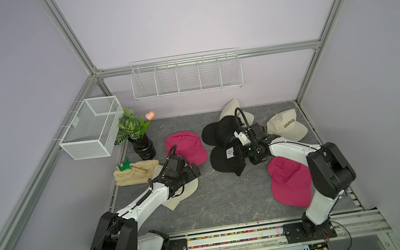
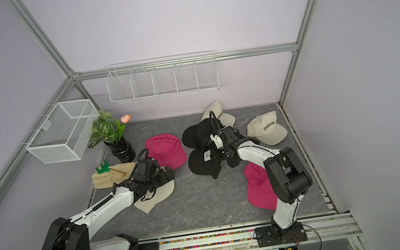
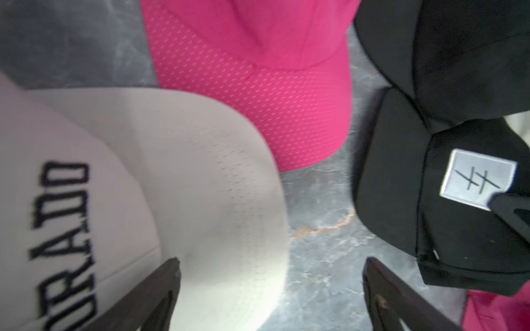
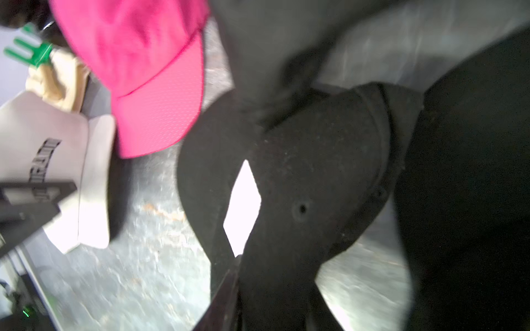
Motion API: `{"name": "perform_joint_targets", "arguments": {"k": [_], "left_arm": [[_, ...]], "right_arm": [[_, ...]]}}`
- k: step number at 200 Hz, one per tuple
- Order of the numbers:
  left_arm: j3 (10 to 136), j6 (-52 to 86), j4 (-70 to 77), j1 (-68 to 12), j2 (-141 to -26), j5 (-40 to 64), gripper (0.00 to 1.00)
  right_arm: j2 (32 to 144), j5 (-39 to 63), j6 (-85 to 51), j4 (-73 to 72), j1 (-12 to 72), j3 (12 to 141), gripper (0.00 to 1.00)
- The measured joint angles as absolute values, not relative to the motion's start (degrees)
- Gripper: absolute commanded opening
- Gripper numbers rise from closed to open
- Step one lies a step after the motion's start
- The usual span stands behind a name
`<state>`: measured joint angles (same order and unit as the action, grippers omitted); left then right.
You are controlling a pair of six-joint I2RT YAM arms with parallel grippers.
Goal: Stack the baseball caps by color
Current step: Pick up the baseball cap from the center of the board.
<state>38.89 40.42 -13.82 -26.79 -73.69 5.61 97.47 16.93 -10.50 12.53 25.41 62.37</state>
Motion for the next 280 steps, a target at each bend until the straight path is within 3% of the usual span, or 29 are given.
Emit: {"name": "perform_joint_targets", "arguments": {"k": [48,91,104,111,135,141,147,151,152,153,157,162,166,169,280], "left_arm": [[45.9,43.3,-3.4,-26.8,-77.8,17.9,1.0],[45.9,46.7,4.0,-26.8,-85.2,25.2,1.0],[45.9,47.6,5.8,-26.8,-86.7,27.0,0.95],[45.9,47.9,6.8,-26.8,-87.3,27.9,0.87],[46.2,48.9,10.0,-26.8,-89.1,31.0,0.45],[46.2,49.1,10.9,-26.8,-89.5,31.7,0.33],[46.3,49.3,12.0,-26.8,-89.8,32.4,0.15],[46.3,49.4,12.5,-26.8,-89.9,32.9,0.05],[46.3,49.3,12.7,-26.8,-90.0,33.1,0.02],[46.3,49.4,12.8,-26.8,-90.0,33.3,0.0],[46.3,49.5,13.4,-26.7,-90.0,33.8,0.0],[46.5,49.8,14.0,-26.7,-90.1,34.6,0.0],[46.7,49.8,14.4,-26.7,-90.0,35.0,0.0],[46.9,49.8,14.8,-26.7,-90.0,35.0,0.0],[53.3,53.6,22.2,-26.6,-90.3,41.8,0.0]], "right_arm": [[89.1,24.9,-5.8,4.0,24.9,56.5,0.17],[86.1,30.9,-10.4,-6.4,24.8,50.8,0.15],[85.2,32.8,-12.1,-9.4,24.8,49.6,0.15],[84.8,33.8,-12.7,-10.7,24.8,49.1,0.16],[84.4,36.2,-14.8,-14.3,24.8,48.6,0.23],[84.4,36.3,-15.1,-14.7,24.8,48.6,0.34],[84.4,36.2,-15.5,-15.0,24.8,48.6,0.49],[84.4,35.9,-16.4,-15.4,24.7,48.4,0.66],[84.4,35.9,-16.4,-15.4,24.7,48.4,0.76],[84.4,35.9,-16.4,-15.5,24.7,48.4,0.76],[84.3,35.4,-17.0,-15.9,24.6,48.2,0.9],[84.1,35.1,-17.4,-16.0,24.4,48.0,1.0],[83.8,34.4,-18.3,-15.9,24.1,47.6,0.91],[83.6,34.0,-18.6,-15.9,23.9,47.2,0.89],[69.3,25.7,-56.5,-24.2,12.4,32.1,0.89]]}}
